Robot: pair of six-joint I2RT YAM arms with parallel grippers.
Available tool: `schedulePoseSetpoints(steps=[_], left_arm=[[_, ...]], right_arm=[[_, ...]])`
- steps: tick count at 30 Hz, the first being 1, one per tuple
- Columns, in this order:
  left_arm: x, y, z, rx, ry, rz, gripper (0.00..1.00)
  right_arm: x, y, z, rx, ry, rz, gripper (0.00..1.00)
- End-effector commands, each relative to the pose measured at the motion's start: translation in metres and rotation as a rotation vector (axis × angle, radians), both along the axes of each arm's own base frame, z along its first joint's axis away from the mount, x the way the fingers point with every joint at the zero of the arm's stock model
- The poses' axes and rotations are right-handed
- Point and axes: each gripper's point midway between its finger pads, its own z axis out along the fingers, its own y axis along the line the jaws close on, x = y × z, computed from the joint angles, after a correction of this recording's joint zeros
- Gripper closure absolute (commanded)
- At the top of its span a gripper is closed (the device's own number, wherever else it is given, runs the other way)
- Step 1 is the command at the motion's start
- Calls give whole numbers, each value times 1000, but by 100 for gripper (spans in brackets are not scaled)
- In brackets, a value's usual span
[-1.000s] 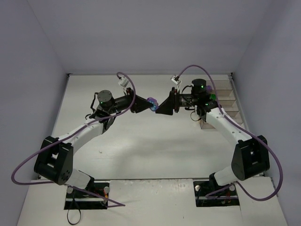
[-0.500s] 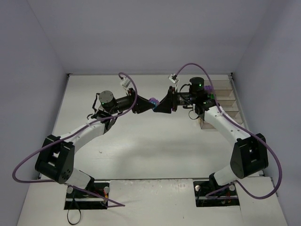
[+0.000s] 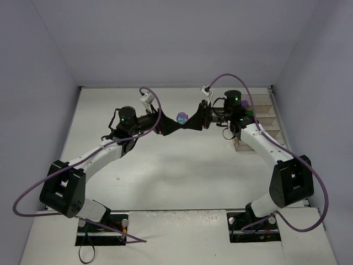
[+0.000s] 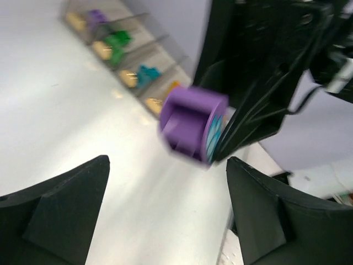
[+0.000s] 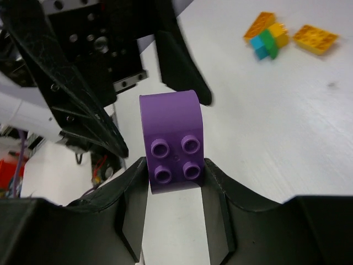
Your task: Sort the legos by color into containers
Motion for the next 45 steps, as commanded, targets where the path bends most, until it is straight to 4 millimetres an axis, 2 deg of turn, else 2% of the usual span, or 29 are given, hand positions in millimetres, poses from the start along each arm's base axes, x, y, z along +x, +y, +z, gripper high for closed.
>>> schedulePoseSetpoints(steps=[1, 4, 5, 7, 8, 10, 11, 12, 13, 15, 17, 18, 21, 25, 26, 27, 28, 34, 39, 45], left_arm=[[31, 38, 28, 102, -107, 267, 20], [47, 78, 13, 265, -80, 490, 19], [49, 88, 10, 311, -88, 534, 19], [44, 106, 4, 377, -74, 596, 19], [46, 118, 2, 412, -81, 652, 19], [38, 133, -7, 458, -69, 697, 19], [38, 140, -7, 484, -82, 726, 19], [29, 147, -13, 516, -65, 729, 19], [26, 152, -20, 538, -57, 736, 19], [16, 158, -22, 563, -61, 738, 19], [8, 168, -32, 601, -46, 755, 19], [5, 171, -30, 606, -53, 765, 19], [-4, 180, -38, 636, -40, 778, 19], [-10, 182, -42, 639, -28, 776, 19], [-11, 183, -42, 635, -25, 777, 19], [-12, 182, -43, 635, -22, 774, 19], [-12, 181, -44, 633, -18, 771, 19], [-12, 180, -48, 637, -5, 766, 19], [-11, 181, -53, 644, 5, 769, 19], [-9, 175, -60, 632, 31, 752, 19]], right_arm=[[44, -34, 12, -3, -49, -189, 100], [85, -76, 10, -35, -16, -438, 100], [103, -93, 7, -65, -11, -557, 100], [125, -119, 8, -92, 16, -713, 100], [142, -148, -4, -130, 80, -880, 100], [160, -177, -6, -138, 132, -1039, 100], [168, -198, -18, -134, 211, -1138, 100], [175, -216, -23, -140, 228, -1232, 100], [181, -225, -21, -126, 240, -1280, 100], [193, -256, -33, -118, 288, -1414, 100], [203, -269, -39, -113, 313, -1477, 100], [207, -279, -42, -93, 337, -1526, 100], [224, -292, -52, -66, 379, -1575, 100], [245, -298, -64, -53, 406, -1595, 96], [250, -299, -75, -62, 427, -1598, 95], [256, -300, -71, -52, 422, -1601, 95], [259, -303, -80, -53, 440, -1619, 95], [269, -327, -95, -41, 472, -1676, 93], [274, -350, -98, -31, 476, -1699, 93], [281, -377, -101, -12, 483, -1709, 87]])
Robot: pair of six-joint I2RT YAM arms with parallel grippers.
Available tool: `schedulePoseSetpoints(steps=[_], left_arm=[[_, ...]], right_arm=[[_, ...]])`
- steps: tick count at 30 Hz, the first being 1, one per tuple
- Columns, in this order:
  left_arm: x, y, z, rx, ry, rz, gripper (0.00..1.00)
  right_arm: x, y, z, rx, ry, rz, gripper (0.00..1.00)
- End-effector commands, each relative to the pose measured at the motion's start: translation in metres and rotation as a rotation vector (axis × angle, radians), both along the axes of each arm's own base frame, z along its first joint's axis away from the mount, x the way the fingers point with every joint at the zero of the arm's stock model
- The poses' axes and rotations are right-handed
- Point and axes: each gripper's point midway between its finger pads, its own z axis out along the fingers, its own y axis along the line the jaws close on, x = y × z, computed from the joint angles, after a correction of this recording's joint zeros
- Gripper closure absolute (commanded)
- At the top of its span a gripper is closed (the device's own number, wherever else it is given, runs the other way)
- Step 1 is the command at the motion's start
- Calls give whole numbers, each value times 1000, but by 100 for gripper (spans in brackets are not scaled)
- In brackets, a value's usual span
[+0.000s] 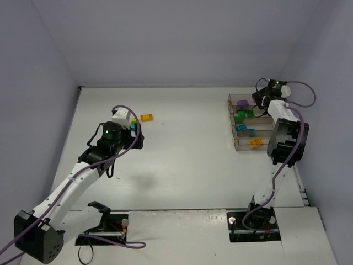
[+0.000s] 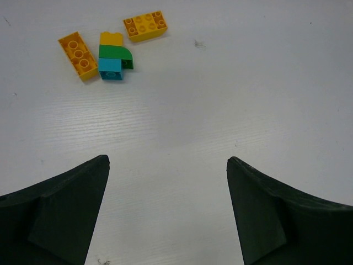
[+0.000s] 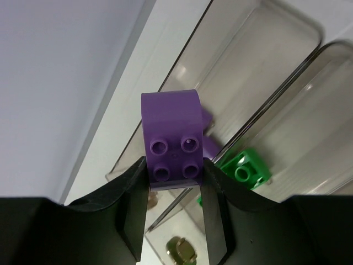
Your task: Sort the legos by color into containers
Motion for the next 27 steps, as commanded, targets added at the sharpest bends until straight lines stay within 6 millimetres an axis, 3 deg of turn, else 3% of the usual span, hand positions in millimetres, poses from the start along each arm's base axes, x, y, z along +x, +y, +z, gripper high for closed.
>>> schedulePoseSetpoints(steps=[1, 3, 9, 16, 18, 22, 23, 25, 26, 27], left_arm=[[9, -5, 13, -38, -44, 8, 19], [11, -7, 12, -45, -41, 5, 19], [11, -7, 10, -37, -29, 0, 19], [7, -4, 8, -32, -20, 9, 19], [6, -4, 8, -32, -14, 8, 19], [9, -1, 8, -6, -10, 19, 19], [10, 1, 9, 5, -9, 24, 19], [17, 5, 8, 42, -4, 43, 19], [19, 8, 6, 55, 13, 51, 19], [24, 9, -1, 65, 45, 60, 19]], right_arm=[[19, -16, 35, -23, -101, -12, 85], [24, -21, 32, -13, -104, -2, 79], [28, -28, 22, -1, -96, -3, 71], [31, -26, 25, -9, -108, 35, 44], [31, -23, 33, -23, -123, 64, 39], [26, -16, 57, -45, -159, 110, 38], [23, -11, 76, -67, -189, 138, 38], [16, -2, 85, -95, -204, 191, 39], [11, 8, 104, -101, -238, 233, 39], [4, 15, 104, -100, -236, 263, 39]])
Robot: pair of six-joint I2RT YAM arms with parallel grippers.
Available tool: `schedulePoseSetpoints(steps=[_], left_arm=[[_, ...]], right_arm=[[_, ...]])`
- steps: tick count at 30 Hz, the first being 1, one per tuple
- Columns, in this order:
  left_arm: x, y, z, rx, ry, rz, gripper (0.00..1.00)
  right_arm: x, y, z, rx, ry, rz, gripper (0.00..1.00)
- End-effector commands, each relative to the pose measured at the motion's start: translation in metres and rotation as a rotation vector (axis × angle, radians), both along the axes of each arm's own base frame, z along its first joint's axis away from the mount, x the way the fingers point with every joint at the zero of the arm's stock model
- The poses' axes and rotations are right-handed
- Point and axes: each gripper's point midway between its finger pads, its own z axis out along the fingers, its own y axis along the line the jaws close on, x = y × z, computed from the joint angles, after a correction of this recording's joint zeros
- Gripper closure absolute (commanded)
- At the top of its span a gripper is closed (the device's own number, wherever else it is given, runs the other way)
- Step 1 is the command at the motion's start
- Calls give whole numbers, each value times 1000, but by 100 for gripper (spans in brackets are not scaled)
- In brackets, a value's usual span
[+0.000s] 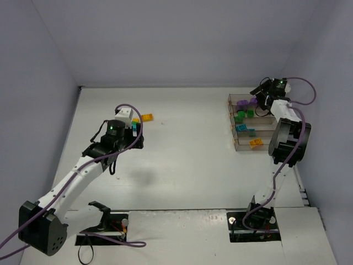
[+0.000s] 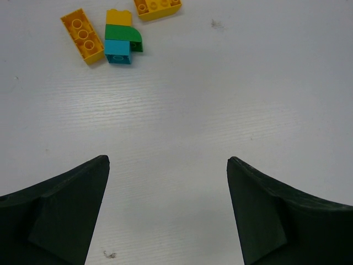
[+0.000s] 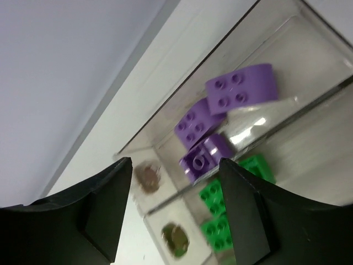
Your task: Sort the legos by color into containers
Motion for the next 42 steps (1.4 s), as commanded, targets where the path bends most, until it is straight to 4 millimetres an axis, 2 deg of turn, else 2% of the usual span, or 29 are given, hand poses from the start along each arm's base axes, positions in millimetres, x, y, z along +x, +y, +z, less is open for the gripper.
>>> schedulePoseSetpoints(steps=[1, 2, 3, 4, 5, 6, 7, 8, 9, 13, 14, 16, 17, 18, 20, 21, 23, 25, 26, 28, 30, 34, 38, 40, 42], left_arm=[[26, 8, 26, 3, -31, 45, 19], [30, 8, 25, -9, -14, 56, 19], [37, 9, 19, -12, 12, 67, 19], [46, 9, 29, -26, -5, 76, 19], [54, 8, 21, -8, 17, 68, 19], [61, 6, 21, 3, 13, 63, 19], [71, 3, 33, 5, -12, 55, 19], [79, 2, 34, 30, -20, 32, 19], [87, -3, 23, 51, 8, 8, 19], [124, -3, 9, 151, 45, -44, 19], [127, -4, 7, 152, 59, -41, 19], [136, 15, 0, 127, 102, 29, 19], [142, 21, -3, 80, 119, 87, 20], [147, 38, -5, 53, 131, 146, 22], [154, 48, -7, -11, 137, 230, 24], [157, 58, -7, -16, 136, 274, 24], [162, 67, -16, -20, 156, 342, 25], [169, 71, -15, -25, 160, 388, 25], [172, 71, -25, -18, 182, 399, 25], [180, 74, -28, -32, 191, 434, 27], [185, 74, -47, -41, 235, 449, 29], [200, 75, -65, -47, 273, 481, 34], [202, 79, -78, -32, 313, 517, 39], [203, 80, -85, -33, 323, 538, 46], [203, 79, -89, -39, 333, 545, 47]], right_arm=[[-12, 30, 120, -89, -244, 156, 39], [-20, 43, 126, -75, -258, 212, 39], [-30, 51, 117, -68, -237, 237, 39], [-41, 63, 134, -80, -266, 267, 39], [-50, 69, 136, -93, -269, 289, 39], [-58, 75, 135, -92, -266, 306, 39], [-74, 81, 133, -90, -261, 320, 39], [-81, 88, 132, -86, -259, 337, 39], [-89, 96, 131, -72, -260, 370, 39], [-122, 135, 128, -78, -251, 503, 39], [-127, 143, 128, -87, -254, 529, 39], [-139, 168, 131, -102, -270, 612, 39], [-144, 175, 125, -101, -259, 635, 39], [-150, 185, 122, -97, -253, 666, 39], [-159, 191, 113, -80, -235, 688, 39], [-165, 203, 109, -73, -230, 721, 39], [-171, 209, 105, -69, -224, 739, 39], [-177, 214, 97, -61, -205, 755, 39], [-178, 216, 94, -54, -200, 761, 39], [-181, 220, 91, -48, -193, 775, 39], [-182, 223, 89, -48, -190, 785, 39], [-184, 229, 88, -47, -190, 807, 39], [-188, 233, 87, -45, -189, 820, 39], [-190, 233, 85, -46, -185, 823, 39], [-191, 234, 82, -44, -180, 827, 39]])
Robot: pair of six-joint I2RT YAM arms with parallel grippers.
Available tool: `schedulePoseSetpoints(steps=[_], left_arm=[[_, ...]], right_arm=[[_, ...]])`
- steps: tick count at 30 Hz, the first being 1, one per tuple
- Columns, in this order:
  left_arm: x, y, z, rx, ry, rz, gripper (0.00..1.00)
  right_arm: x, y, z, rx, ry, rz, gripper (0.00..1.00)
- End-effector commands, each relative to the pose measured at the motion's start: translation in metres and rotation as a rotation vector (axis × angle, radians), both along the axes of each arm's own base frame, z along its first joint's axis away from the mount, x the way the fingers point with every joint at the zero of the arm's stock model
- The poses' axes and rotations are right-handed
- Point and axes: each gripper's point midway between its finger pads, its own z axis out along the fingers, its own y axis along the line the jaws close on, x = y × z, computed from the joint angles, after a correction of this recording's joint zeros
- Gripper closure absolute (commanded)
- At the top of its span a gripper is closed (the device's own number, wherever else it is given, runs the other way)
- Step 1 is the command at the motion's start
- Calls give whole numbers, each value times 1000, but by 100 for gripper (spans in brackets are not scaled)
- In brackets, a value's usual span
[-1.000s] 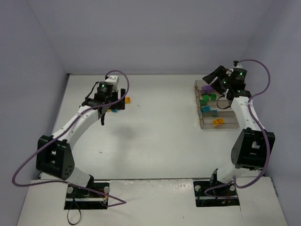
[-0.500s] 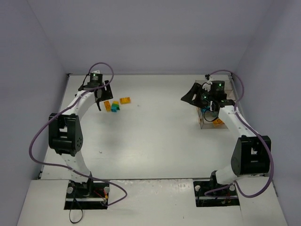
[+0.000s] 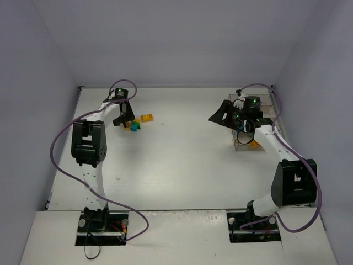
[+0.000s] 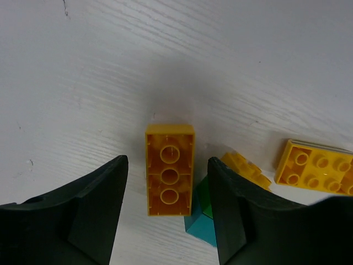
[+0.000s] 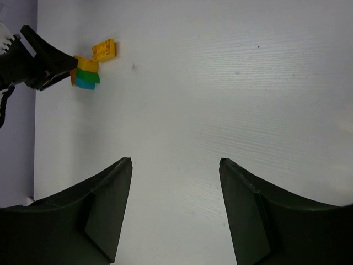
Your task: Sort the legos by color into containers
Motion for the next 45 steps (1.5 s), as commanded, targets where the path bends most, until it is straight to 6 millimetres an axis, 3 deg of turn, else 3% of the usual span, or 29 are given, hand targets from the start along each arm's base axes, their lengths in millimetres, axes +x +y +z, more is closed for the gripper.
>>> schedulePoseSetpoints(steps=[1, 4, 8, 9, 11, 12, 13, 18, 19, 20, 22, 23, 25, 28, 29, 30, 31, 32, 35, 45], left_arm=[[16, 5, 32, -7, -80, 71, 47], [18, 7, 22, 3, -65, 84, 52], [18, 9, 19, 6, -63, 98, 68], [19, 9, 19, 6, -72, 99, 77], [20, 9, 31, 4, -104, 93, 86], [23, 8, 40, -2, -132, 85, 98], [22, 7, 56, -8, -167, 69, 100], [16, -20, 128, -156, -352, -30, 100], [11, -29, 157, -214, -420, -57, 100], [2, -40, 156, -261, -425, -90, 100], [-7, -69, 203, -417, -562, -196, 100], [-17, -76, 193, -463, -553, -217, 100], [-28, -94, 228, -590, -657, -282, 100], [-47, -112, 237, -746, -674, -308, 100], [-48, -116, 250, -784, -725, -329, 100], [-55, -122, 244, -820, -713, -338, 100], [-63, -131, 251, -882, -714, -364, 100], [-67, -138, 265, -908, -767, -417, 100], [-85, -161, 273, -955, -786, -530, 100], [-121, -195, 308, -1055, -932, -729, 100]], right_arm=[[-1, 7, 25, 13, -97, 44, 39], [-3, 9, 23, 13, -91, 52, 39], [-5, 10, 24, 8, -100, 60, 39], [-5, 12, 25, 6, -105, 67, 39], [-7, 18, 28, -1, -119, 94, 39], [-7, 21, 30, -3, -129, 108, 39], [-8, 24, 32, -4, -138, 123, 39], [-15, 63, 50, -26, -222, 256, 39], [-15, 71, 58, -25, -248, 277, 39], [-20, 83, 63, -22, -268, 311, 39], [-21, 97, 74, 3, -308, 362, 39], [-19, 104, 86, 26, -344, 384, 39], [-25, 119, 94, 75, -359, 448, 40], [-29, 139, 110, 91, -426, 506, 41], [-29, 145, 117, 96, -450, 518, 41], [-34, 154, 120, 102, -459, 544, 41], [-37, 160, 124, 111, -472, 562, 41], [-38, 165, 129, 126, -489, 578, 41], [-45, 181, 140, 208, -512, 642, 41], [-55, 207, 154, 318, -513, 723, 41]])
